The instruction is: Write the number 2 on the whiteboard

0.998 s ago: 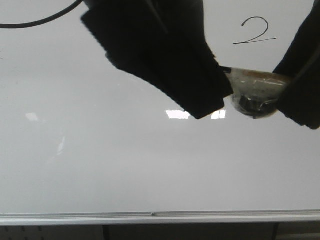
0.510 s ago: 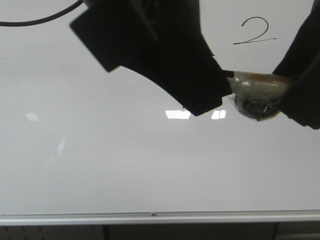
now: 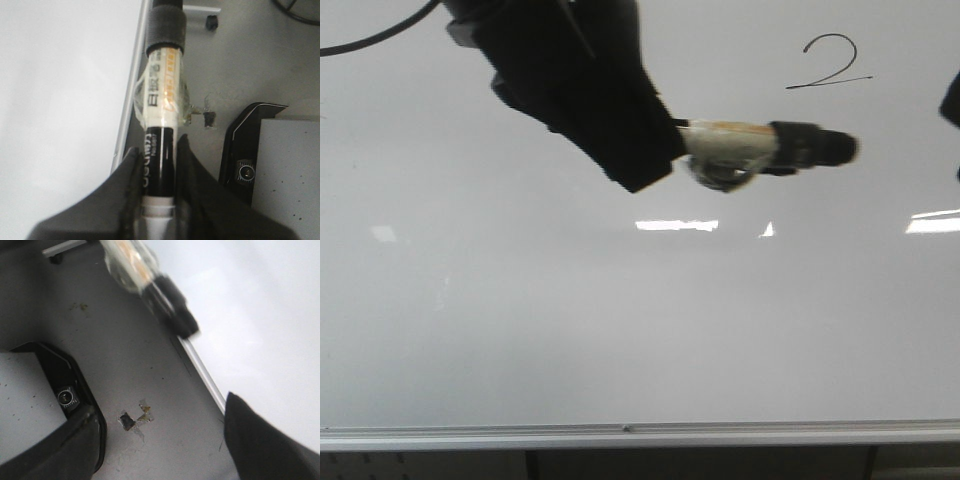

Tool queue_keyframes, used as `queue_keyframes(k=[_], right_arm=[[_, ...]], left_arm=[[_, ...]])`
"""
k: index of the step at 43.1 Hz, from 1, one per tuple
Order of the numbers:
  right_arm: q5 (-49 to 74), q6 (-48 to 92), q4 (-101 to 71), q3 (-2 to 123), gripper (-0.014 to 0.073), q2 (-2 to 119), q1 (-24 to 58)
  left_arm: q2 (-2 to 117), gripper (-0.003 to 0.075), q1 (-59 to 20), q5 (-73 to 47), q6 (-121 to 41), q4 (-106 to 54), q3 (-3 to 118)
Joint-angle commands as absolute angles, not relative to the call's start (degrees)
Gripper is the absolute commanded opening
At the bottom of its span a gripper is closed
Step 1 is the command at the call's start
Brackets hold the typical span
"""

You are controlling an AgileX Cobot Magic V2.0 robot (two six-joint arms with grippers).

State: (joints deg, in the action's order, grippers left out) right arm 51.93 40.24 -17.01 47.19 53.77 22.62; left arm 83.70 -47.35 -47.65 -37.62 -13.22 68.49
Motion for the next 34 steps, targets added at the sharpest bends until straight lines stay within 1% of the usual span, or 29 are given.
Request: queue_keyframes(k=[1,5,10,15,20,27,29,34], right_arm=[[50.6,35.6,-15.6,49.0,0.0547,51.0,19.1],[50.8,35.5,-15.6,48.9,0.0547,50.0,16.0],[50.7,35.5,-15.6,48.9,0.0547,50.1,15.0],[50.5,35.5,-15.6,48.9,0.0547,50.2,15.0],[50.2,35.5,-15.6,48.9,0.0547,50.2,15.0],[50.1,35.5,-15.6,48.9,0.0547,50.2,15.0],[50.1,35.5,-15.6,48.9,0.0547,50.2,15.0],[50.1,35.5,-15.7,48.9,0.0547,50.2,15.0]], left_arm=[[80.9,0.0003,-43.8,-47.5,-29.9,-8.2,72.1],[79.8,0.0003,-39.6,-48.1,-21.0,-3.0,74.1],[77.5,0.0003,-33.7,-48.1,-11.1,1.4,75.6],[74.2,0.0003,-26.4,-49.1,-6.8,2.6,75.2],[70.2,0.0003,-19.1,-48.4,-6.4,2.6,72.7],[64.5,0.0003,-10.1,-39.8,-3.4,2.3,64.1],[63.0,0.0003,-7.6,-34.6,-2.5,1.3,60.1],[62.2,0.0003,-4.4,-23.2,-1.9,-2.9,53.0]])
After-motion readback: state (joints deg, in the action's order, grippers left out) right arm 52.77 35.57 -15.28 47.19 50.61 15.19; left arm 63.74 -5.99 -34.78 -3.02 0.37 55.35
